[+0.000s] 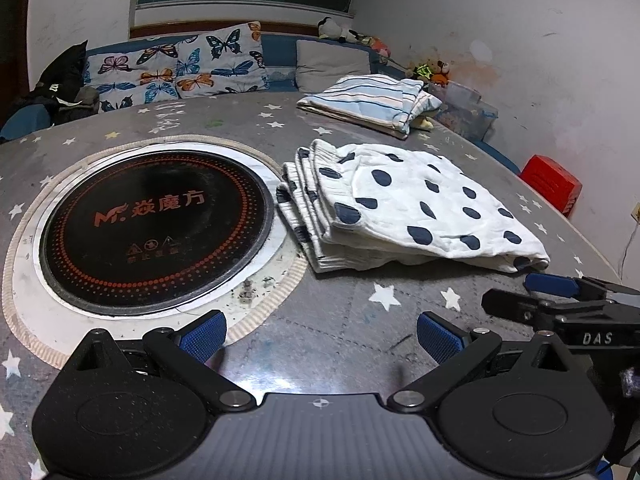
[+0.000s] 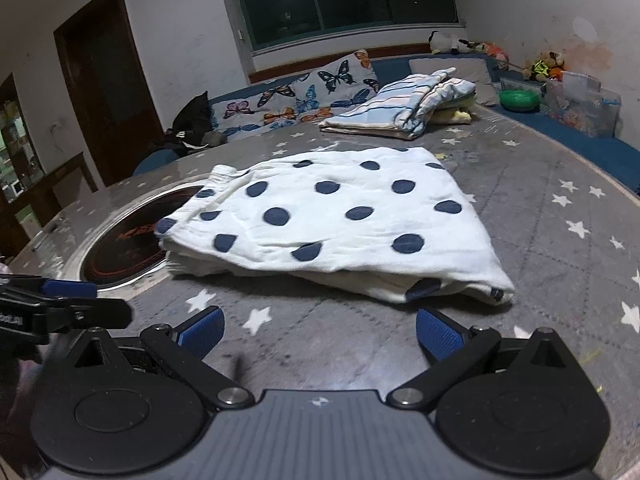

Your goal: Fold clothes

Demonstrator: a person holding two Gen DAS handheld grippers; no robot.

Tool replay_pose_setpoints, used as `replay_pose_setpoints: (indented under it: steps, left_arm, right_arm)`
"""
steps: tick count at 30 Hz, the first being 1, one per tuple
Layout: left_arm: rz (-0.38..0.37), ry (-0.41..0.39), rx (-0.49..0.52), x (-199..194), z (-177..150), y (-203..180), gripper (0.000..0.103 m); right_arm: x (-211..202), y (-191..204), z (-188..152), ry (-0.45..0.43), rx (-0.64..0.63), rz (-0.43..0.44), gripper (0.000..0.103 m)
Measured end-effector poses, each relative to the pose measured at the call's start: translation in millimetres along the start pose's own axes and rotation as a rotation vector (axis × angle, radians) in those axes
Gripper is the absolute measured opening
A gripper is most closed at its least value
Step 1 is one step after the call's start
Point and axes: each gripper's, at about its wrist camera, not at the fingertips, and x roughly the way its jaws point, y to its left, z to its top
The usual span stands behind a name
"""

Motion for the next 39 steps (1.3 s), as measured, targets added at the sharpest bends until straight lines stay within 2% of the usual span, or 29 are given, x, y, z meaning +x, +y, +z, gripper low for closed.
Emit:
replay_pose_setpoints:
  steps: [11, 27, 39]
  left_arm:
    - [0.005, 0.024, 0.007, 9.6, 2.1, -3.1, 0.103]
    - [-0.004, 0.044, 0.050, 22.0, 12.0, -18.2, 0.103]
    - [0.012, 0.045, 0.085, 27.4, 19.4, -21.6, 0.103]
  right_arm:
    - [6.1, -18.2, 9.2, -0.011, 0.001, -0.062, 0.103]
    - [-7.0, -10.7, 0.2, -0.021, 0.037, -0.049, 0.103]
    - [-1.7, -6.2, 1.4, -0.001, 0.026, -0.057, 0.103]
